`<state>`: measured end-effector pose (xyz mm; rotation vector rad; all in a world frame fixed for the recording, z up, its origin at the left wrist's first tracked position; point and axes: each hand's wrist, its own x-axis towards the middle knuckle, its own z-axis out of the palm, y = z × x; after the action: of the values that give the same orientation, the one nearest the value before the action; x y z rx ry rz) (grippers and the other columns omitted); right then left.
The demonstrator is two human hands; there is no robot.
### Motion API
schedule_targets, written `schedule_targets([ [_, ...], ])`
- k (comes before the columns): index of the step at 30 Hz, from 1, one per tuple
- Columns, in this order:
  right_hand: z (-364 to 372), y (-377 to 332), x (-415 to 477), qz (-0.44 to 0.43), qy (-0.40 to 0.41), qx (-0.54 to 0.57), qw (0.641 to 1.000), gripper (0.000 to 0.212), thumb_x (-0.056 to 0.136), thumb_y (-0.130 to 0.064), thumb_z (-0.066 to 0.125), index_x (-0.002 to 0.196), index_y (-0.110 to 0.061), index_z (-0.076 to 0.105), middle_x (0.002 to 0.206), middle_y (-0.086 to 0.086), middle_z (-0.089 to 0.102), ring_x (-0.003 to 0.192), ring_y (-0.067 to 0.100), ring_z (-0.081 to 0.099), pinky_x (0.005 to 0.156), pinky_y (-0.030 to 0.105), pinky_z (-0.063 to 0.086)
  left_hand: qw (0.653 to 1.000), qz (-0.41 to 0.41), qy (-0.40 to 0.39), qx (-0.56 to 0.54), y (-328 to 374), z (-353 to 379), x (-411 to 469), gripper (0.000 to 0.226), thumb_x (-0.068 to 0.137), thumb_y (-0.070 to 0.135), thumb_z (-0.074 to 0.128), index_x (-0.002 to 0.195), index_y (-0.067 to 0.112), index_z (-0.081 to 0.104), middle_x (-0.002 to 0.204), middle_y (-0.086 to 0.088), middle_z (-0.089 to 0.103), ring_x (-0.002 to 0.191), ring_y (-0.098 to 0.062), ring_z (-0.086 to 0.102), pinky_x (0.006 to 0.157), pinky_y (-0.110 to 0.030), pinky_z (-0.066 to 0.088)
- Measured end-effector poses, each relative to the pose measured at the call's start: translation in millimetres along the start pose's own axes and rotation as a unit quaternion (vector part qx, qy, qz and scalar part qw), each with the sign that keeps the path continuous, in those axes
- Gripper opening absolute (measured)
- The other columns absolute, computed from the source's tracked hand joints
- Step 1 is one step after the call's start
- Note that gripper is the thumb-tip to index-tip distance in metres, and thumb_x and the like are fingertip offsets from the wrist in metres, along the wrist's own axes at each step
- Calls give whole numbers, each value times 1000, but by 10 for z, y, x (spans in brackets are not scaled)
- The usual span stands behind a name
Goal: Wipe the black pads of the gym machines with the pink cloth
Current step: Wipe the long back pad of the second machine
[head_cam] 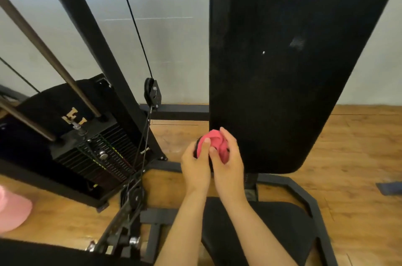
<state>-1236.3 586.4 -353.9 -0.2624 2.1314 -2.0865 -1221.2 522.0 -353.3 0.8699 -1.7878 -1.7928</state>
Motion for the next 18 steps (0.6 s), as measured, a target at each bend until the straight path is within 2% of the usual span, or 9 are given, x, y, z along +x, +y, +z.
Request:
schedule_targets([
  [3,84,-131,133,-51,16,-49,997,40,95,-23,58,132,-36,51,125,-11,49,108,-11,49,83,0,40,998,43,37,-27,135,42,161,20,98,26,52,110,13,61,100,0,66,91,-12,64,71,-16,52],
  [7,138,-213,302,-84,27,-120,989,35,95,-26,59,130,-29,57,118,-6,45,98,-3,53,78,4,45,992,94,75,-22,222,114,390,19,98,23,53,117,22,55,102,-3,63,90,-13,63,75,-25,55],
  [10,115,-159,384,-102,34,-129,986,31,95,-20,60,125,-24,62,114,-4,50,95,-3,55,77,5,45,989,144,26,25,156,153,545,19,99,14,48,110,20,62,105,0,63,98,-10,61,87,-32,53],
  [12,104,-98,400,-110,44,-102,988,30,93,-15,61,122,-22,65,107,-4,54,94,-4,55,76,5,44,987,155,-6,32,88,167,574,23,100,14,45,109,17,65,103,2,64,98,-7,60,89,-27,51],
  [15,143,35,358,-108,60,-64,990,31,92,-12,61,120,-23,66,102,-3,58,93,-2,58,76,6,45,986,165,-19,17,-21,156,574,24,102,18,43,105,13,67,95,2,66,90,-4,62,81,-18,50],
  [18,213,191,313,-96,78,-44,991,31,91,-10,62,120,-22,67,103,-2,59,95,2,59,78,9,47,990,136,-27,-9,-133,133,611,23,100,14,46,95,8,67,81,5,66,76,-2,62,71,-16,49],
])
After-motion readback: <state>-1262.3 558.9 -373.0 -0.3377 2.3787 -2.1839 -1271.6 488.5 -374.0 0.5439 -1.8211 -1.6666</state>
